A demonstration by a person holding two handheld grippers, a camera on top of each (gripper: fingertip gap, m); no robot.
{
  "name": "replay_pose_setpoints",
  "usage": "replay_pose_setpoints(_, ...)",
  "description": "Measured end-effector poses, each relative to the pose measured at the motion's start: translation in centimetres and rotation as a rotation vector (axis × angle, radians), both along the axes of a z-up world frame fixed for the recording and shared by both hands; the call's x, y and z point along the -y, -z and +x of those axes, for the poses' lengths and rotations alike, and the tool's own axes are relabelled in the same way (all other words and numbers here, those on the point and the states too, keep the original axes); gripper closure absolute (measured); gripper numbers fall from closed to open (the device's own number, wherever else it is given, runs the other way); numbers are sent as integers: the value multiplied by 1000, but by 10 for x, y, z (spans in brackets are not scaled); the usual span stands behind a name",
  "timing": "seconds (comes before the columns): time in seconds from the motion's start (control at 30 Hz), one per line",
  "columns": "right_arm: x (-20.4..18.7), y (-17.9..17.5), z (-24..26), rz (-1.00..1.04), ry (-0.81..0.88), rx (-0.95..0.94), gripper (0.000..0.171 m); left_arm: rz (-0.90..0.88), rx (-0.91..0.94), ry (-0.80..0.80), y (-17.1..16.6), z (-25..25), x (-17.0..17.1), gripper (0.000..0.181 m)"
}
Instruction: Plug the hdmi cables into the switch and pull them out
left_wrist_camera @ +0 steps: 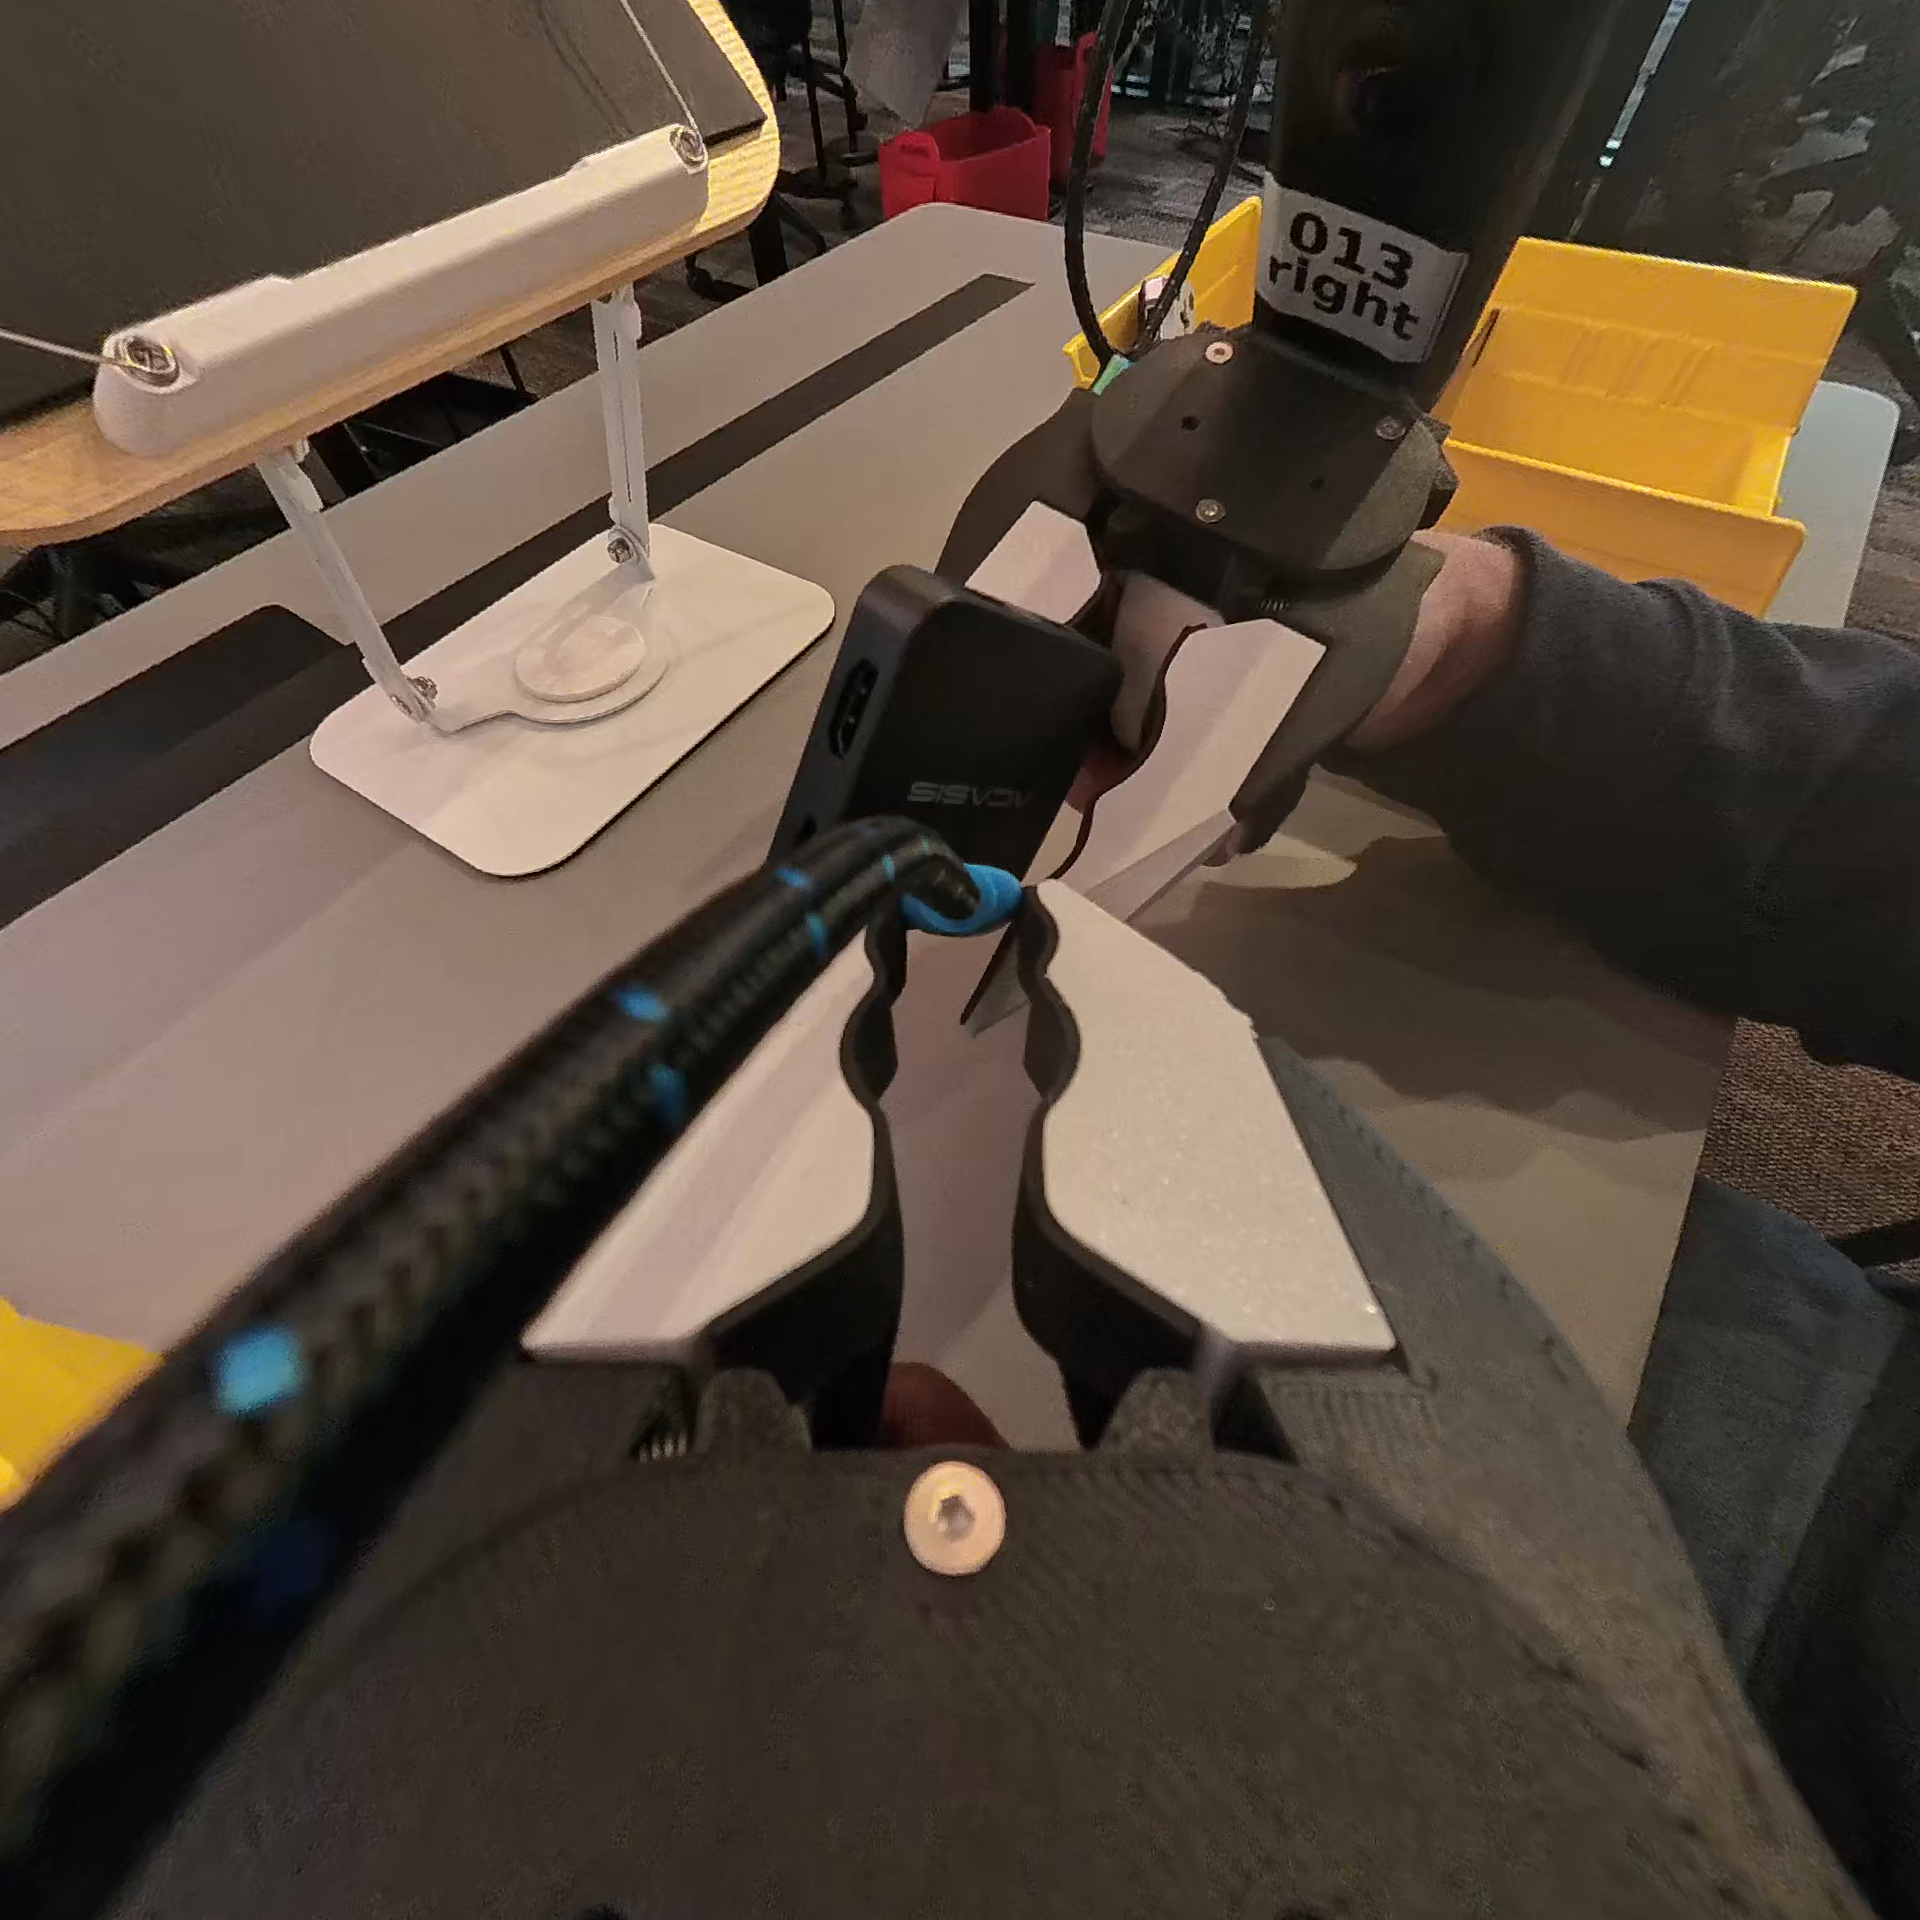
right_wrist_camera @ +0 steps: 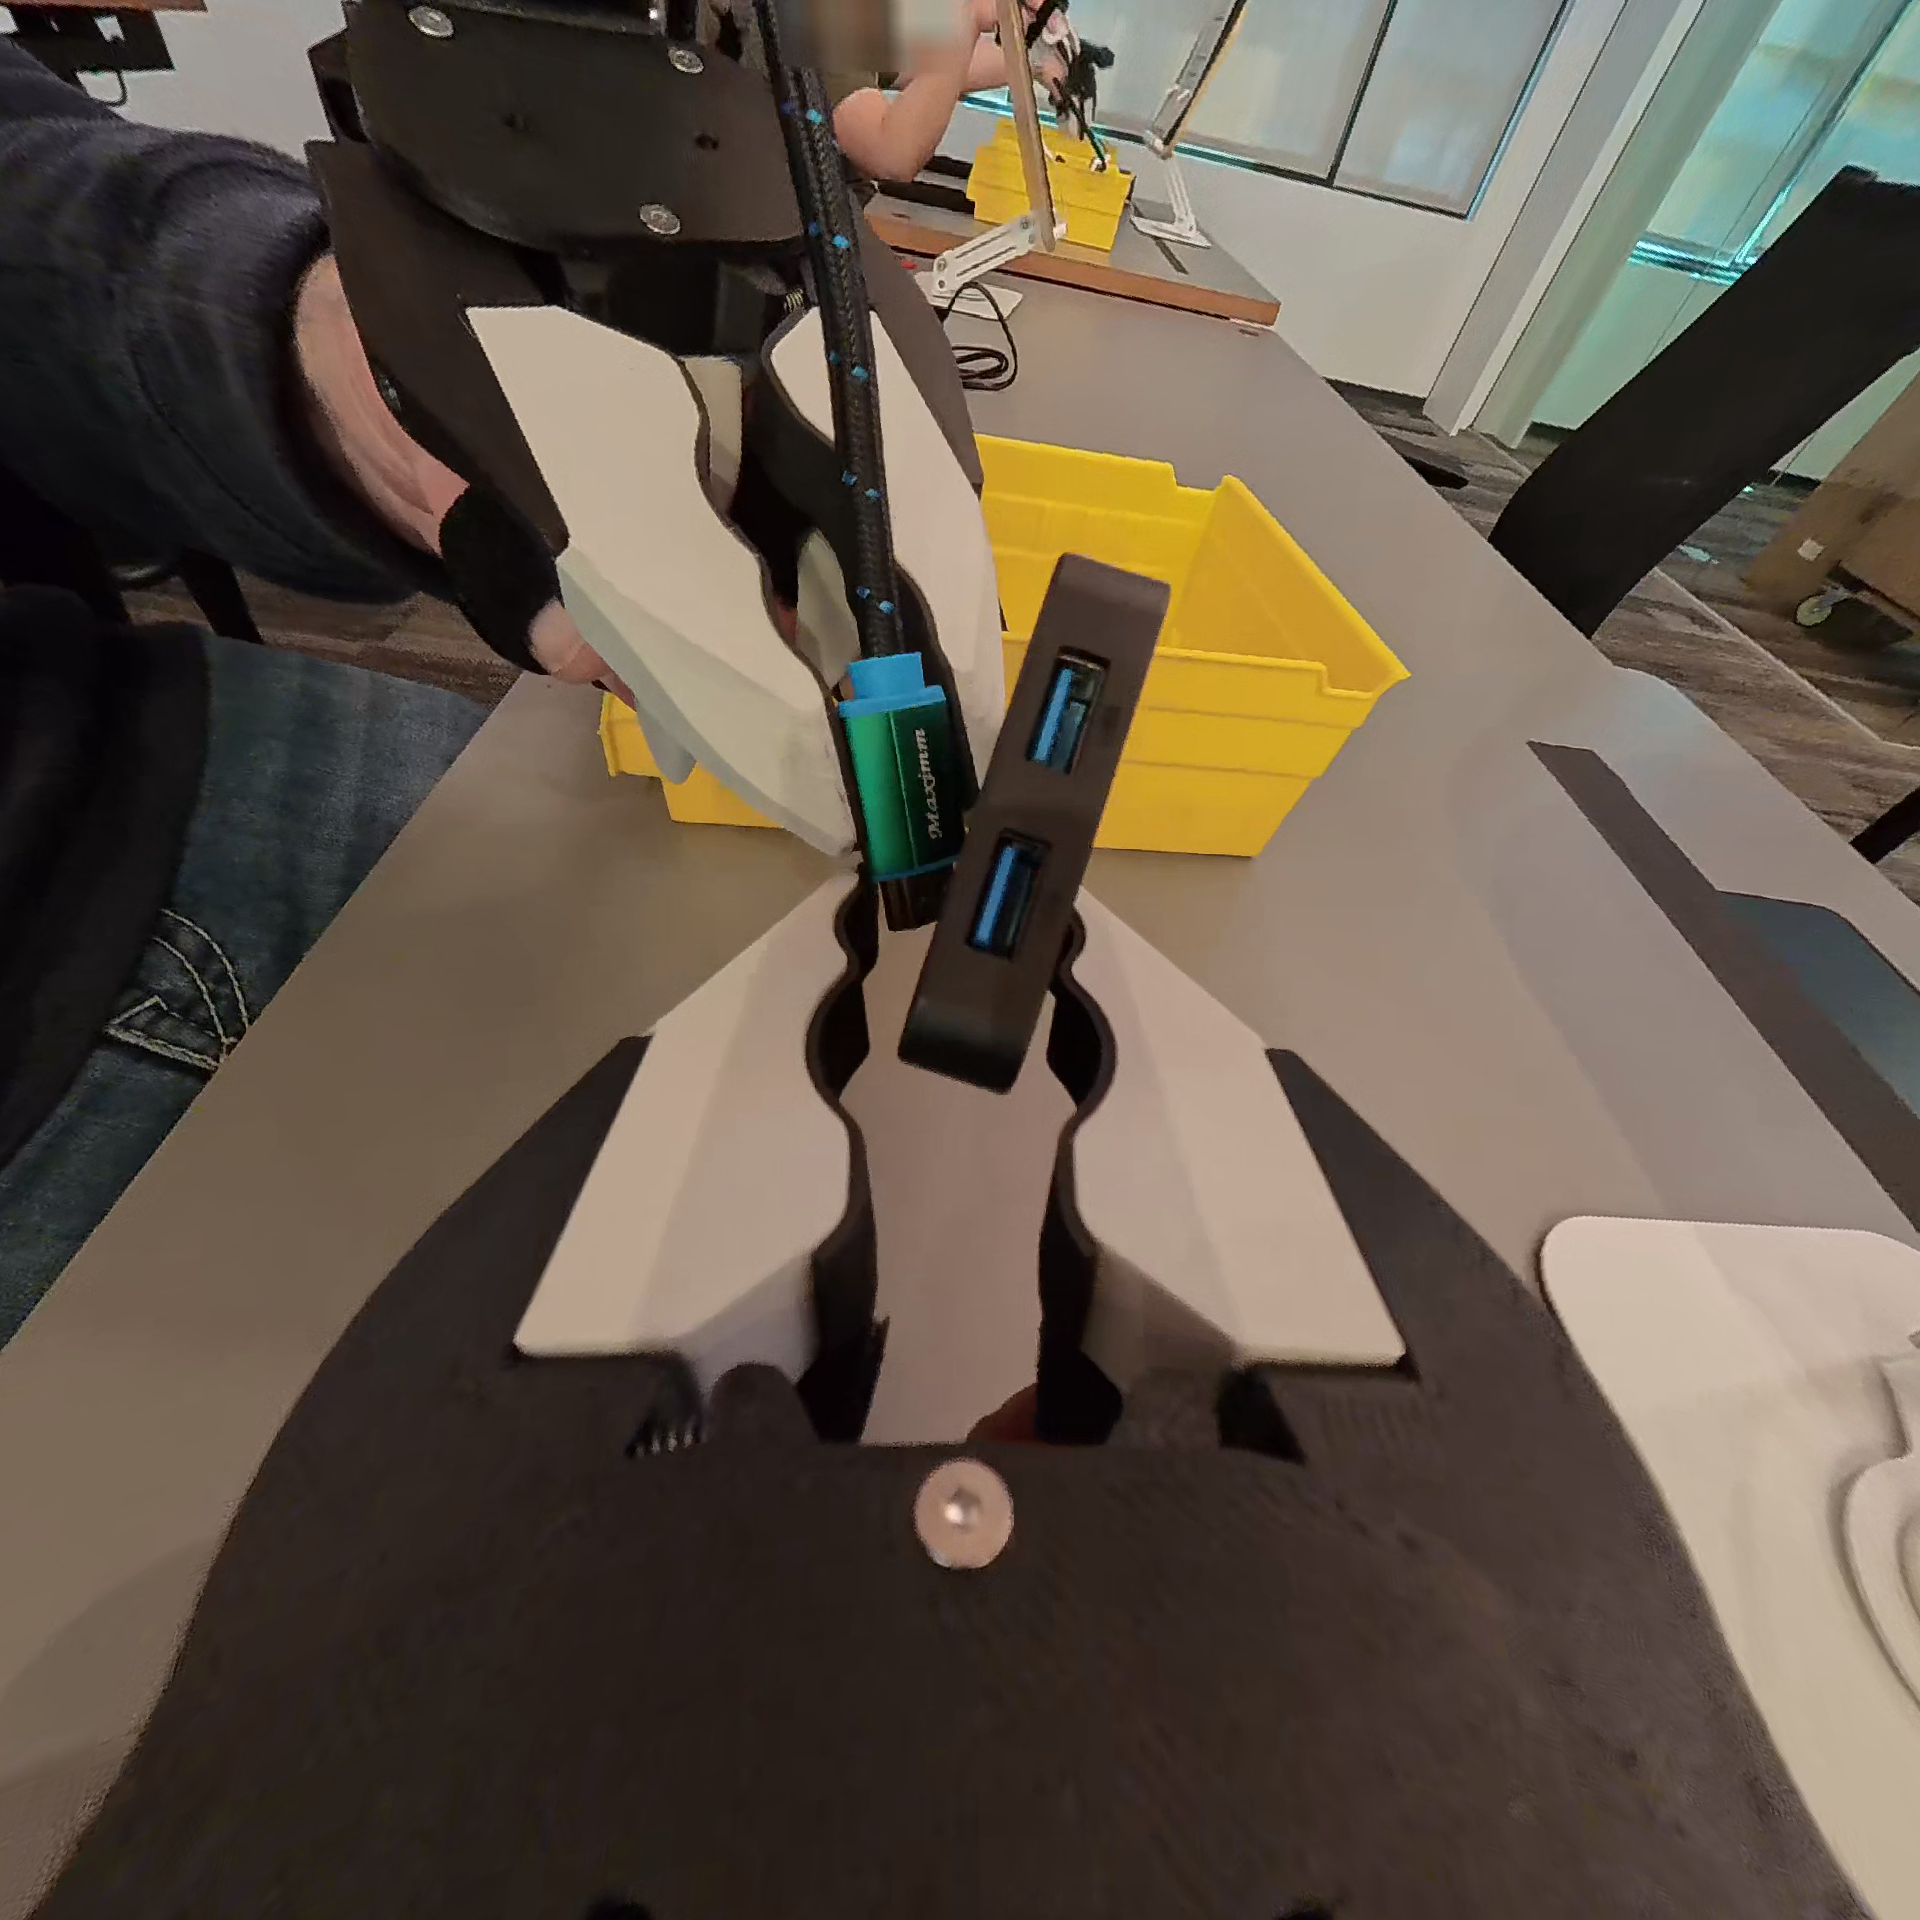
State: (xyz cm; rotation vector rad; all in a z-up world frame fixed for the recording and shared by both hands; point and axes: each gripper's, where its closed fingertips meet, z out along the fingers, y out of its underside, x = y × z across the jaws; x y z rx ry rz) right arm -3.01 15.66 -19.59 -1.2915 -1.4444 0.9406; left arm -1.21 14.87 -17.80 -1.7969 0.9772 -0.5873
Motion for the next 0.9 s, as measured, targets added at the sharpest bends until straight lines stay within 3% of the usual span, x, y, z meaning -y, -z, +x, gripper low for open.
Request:
replay_pose_setpoints(0.33,4,-8,10,14,-36,-30,149,15,15,37,-11,2,6,159)
replay_pose_setpoints(0.4,0,-8,14,15,-18,-28,159,10,34,33,-13,1,6,159)
replay_pose_setpoints(0.6,-7,-16,26,21,3,-63,160,10,74,24,-21,-5,3,160)
replay_pose_setpoints(0.9,0,-2,18,122,-13,31,160,80,88,12,-34,-7,2,161)
